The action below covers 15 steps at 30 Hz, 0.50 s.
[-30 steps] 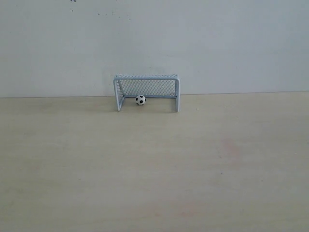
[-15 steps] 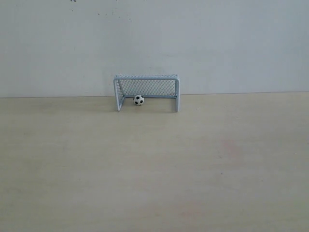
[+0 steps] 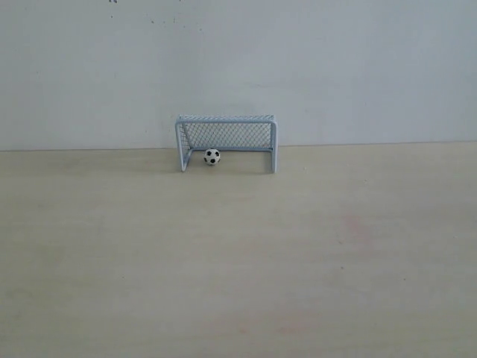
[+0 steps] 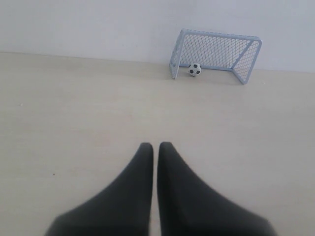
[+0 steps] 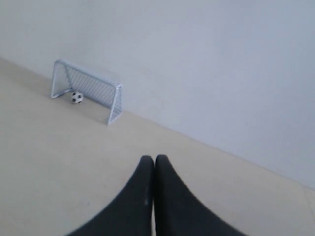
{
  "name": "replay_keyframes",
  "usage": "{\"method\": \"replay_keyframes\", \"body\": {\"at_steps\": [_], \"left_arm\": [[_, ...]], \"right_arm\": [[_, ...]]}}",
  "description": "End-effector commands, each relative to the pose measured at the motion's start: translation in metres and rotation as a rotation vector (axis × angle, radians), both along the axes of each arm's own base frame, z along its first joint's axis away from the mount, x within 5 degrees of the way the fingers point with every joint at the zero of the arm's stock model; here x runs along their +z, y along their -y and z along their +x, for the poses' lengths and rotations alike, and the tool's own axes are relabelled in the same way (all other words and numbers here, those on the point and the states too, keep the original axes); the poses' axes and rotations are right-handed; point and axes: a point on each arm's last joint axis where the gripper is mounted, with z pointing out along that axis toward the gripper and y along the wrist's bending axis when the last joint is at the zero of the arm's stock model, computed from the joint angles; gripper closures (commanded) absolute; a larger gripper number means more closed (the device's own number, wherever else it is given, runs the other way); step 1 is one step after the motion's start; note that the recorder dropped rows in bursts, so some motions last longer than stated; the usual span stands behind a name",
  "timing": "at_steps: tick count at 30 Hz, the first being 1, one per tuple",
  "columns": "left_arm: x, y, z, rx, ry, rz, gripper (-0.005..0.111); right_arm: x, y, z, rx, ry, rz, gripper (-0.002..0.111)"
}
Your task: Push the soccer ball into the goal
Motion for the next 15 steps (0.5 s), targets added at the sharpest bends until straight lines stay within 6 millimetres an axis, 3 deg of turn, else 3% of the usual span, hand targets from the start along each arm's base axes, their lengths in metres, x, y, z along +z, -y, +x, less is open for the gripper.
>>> {"method": "replay_keyframes", "body": {"at_steps": [1, 12, 15], "left_arm": [[-0.001, 0.000, 0.000, 0.003, 0.003, 0.008, 0.102], [-0.001, 0.000, 0.000, 0.003, 0.003, 0.008, 0.102], [-0.001, 0.000, 0.000, 0.003, 0.003, 0.008, 0.102]], "right_arm": [[-0.016, -0.002, 0.007, -0.072, 0.092, 0.029, 0.108], [-0.105, -0.008, 0.026, -0.108, 0.001, 0.157, 0.108], [-0.107, -0.008, 0.024, -0.115, -0.002, 0.214, 0.108]]}}
